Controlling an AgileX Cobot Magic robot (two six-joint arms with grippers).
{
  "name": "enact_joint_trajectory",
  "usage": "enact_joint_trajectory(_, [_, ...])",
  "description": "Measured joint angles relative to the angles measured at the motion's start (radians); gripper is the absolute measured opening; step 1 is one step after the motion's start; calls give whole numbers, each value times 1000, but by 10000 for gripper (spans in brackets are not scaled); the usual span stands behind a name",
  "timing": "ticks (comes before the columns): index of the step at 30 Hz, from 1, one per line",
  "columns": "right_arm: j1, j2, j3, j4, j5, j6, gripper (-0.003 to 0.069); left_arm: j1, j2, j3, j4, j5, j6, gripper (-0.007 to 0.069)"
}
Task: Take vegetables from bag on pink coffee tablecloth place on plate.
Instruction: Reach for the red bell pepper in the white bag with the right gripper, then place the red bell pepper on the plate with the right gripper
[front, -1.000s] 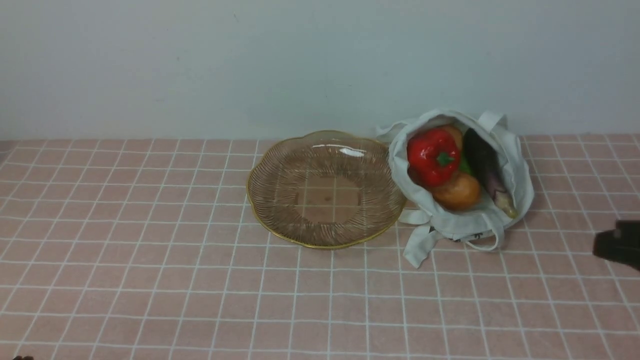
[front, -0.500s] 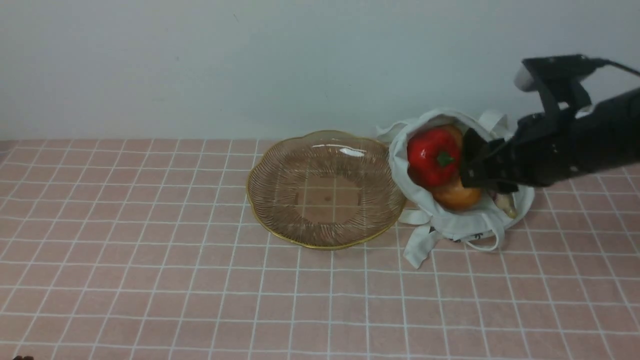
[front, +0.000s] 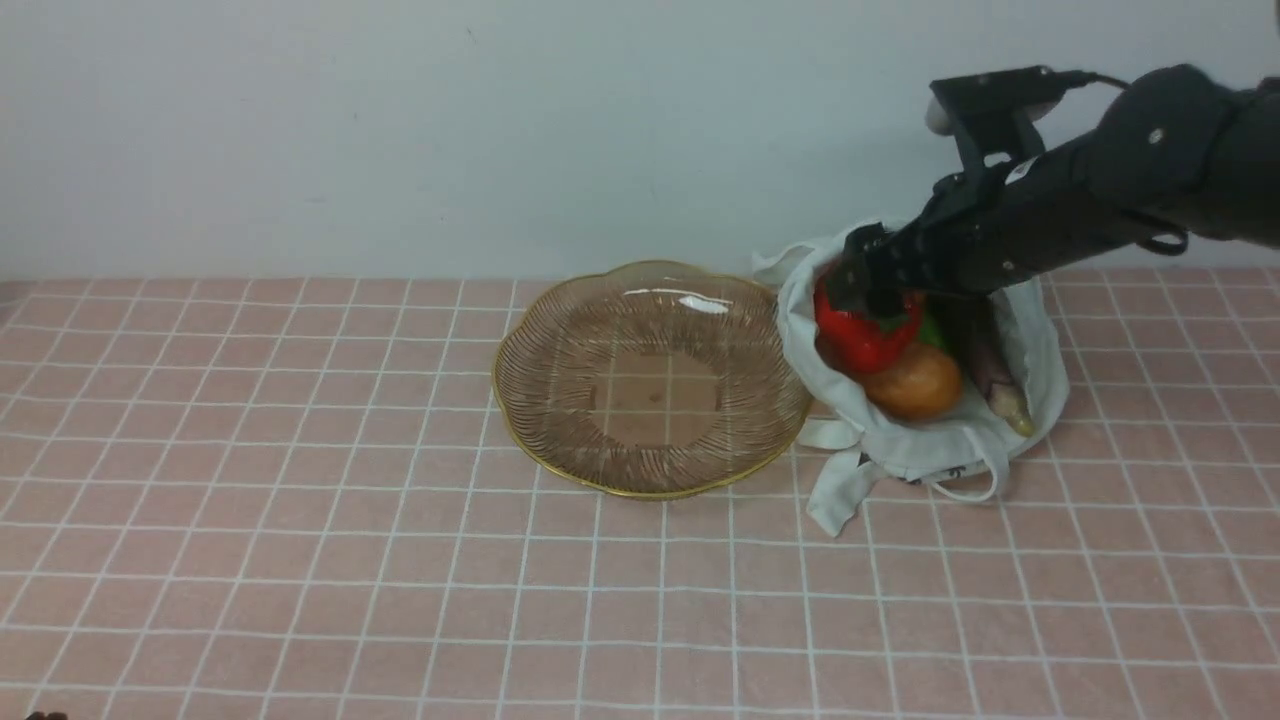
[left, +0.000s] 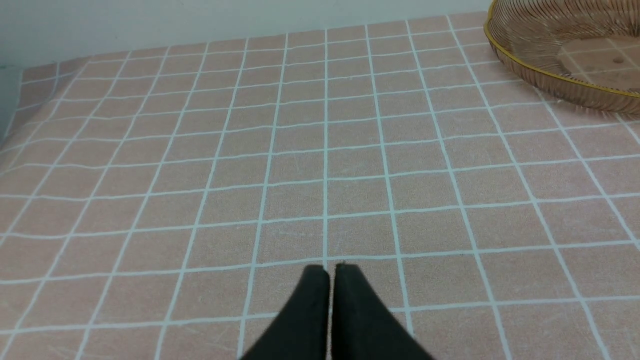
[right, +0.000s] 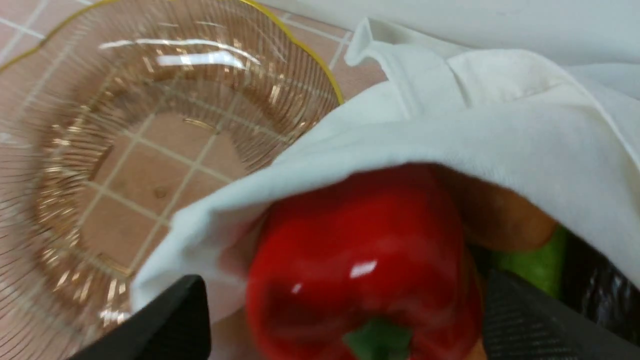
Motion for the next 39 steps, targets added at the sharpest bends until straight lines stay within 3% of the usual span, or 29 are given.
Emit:
enact_joint_trajectory(10, [5, 105, -54, 21, -56, -38, 679, 0, 0, 0, 0, 0, 0, -4])
enact_joint_trajectory(16, [5, 105, -56, 25, -58, -61, 582, 0, 0, 0, 0, 0, 0, -4])
enact_joint_trajectory(19, [5, 104, -56, 24, -51, -66, 580, 0, 0, 0, 0, 0, 0, -4])
enact_joint_trajectory(27, [5, 12, -55, -111, 105, -89, 580, 0, 0, 0, 0, 0, 0, -4])
enact_joint_trajectory(32, [5, -83, -55, -121, 147, -89, 580, 0, 0, 0, 0, 0, 0, -4])
enact_joint_trajectory(39, [28, -212, -55, 80, 179, -103, 580, 0, 0, 0, 0, 0, 0, -4])
